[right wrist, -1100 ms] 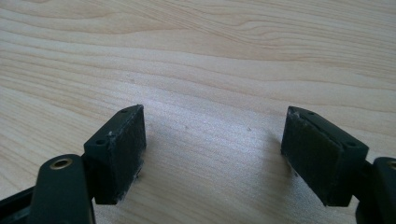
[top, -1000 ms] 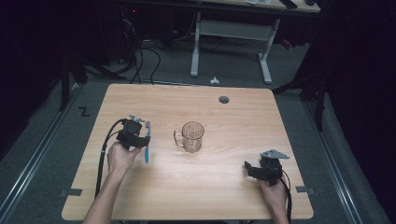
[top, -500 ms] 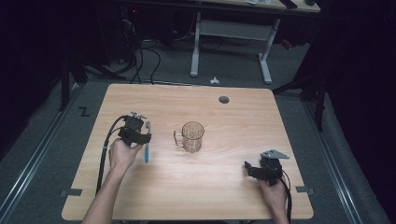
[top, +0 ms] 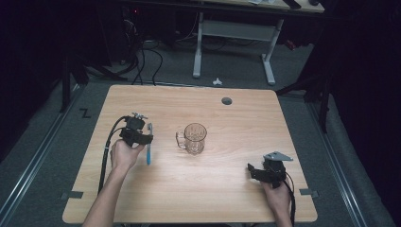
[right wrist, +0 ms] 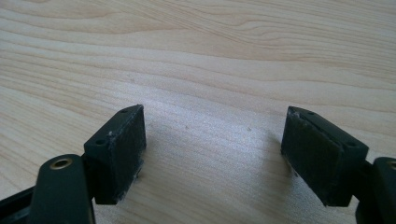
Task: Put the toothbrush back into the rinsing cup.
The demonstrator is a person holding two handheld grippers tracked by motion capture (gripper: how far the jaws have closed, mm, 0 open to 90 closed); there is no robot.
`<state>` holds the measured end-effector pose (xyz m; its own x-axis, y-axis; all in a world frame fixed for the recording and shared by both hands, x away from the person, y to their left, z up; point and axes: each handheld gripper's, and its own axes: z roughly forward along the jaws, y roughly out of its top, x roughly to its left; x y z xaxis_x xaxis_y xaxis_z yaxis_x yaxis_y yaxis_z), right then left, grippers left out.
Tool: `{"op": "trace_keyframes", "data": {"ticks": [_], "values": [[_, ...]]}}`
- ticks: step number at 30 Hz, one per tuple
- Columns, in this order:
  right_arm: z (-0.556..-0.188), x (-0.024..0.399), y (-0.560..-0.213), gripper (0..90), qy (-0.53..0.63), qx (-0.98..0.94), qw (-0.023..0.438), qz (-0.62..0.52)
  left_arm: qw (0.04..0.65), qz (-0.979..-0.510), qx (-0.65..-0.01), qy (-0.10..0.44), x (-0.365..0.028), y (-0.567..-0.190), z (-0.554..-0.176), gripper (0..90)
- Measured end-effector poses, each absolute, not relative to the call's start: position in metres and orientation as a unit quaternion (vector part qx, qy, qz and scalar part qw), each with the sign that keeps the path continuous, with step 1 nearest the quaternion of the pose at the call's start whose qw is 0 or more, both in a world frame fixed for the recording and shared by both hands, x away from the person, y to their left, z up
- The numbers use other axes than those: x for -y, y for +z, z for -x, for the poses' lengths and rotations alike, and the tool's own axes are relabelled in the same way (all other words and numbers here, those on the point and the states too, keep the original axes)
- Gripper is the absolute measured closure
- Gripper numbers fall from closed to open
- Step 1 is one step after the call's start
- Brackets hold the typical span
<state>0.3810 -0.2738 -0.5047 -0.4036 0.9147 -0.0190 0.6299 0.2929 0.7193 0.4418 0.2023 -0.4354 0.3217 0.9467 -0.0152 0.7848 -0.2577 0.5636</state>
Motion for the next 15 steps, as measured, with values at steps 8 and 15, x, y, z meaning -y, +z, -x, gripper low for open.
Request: {"op": "trace_keyframes", "data": {"ticks": [8, 15], "values": [[-0.381, 0.274, -0.505, 22.1, 0.322, -0.773, 0.222, -0.499, 0.238, -0.779, -0.555, 0.167, -0.196, -0.431, -0.451, 50.9], [-0.381, 0.274, -0.505, 22.1, 0.323, -0.773, 0.221, -0.499, 0.230, -0.779, -0.560, 0.161, -0.195, -0.432, -0.459, 50.9]]}}
